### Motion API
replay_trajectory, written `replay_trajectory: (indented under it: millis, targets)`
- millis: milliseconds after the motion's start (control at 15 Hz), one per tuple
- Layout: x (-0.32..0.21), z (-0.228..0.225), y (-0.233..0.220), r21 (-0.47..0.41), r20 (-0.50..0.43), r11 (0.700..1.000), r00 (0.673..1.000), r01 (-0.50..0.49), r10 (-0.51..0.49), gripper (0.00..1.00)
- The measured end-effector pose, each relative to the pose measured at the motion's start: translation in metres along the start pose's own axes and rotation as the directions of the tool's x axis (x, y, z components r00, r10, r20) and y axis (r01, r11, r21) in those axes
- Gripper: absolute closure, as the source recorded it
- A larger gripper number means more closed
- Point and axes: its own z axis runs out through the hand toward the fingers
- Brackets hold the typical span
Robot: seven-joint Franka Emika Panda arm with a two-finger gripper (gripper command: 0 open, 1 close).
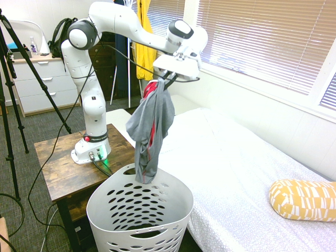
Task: Put my clothes in the laundry bag
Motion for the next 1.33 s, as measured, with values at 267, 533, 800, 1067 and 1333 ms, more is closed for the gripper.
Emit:
replay_trajectory:
  millis: [267,533,800,1067,1333]
  targets:
    - [0.073,0.130,-0.056,0.103,-0.020,0.985,0.990,-0.135,0.138,0.00]
    - [0.126,0.235,-0.122,0.248,-0.025,0.928,0.956,-0.276,0.291,0.00]
    - [0.168,0.275,-0.140,0.333,-0.054,0.868,0.912,-0.368,0.407,0.00]
    - [0.181,0.271,-0.128,0.456,-0.101,0.804,0.875,-0.382,0.473,0.00]
    - [0.167,0.163,-0.070,0.649,-0.190,0.682,0.797,-0.336,0.573,0.00]
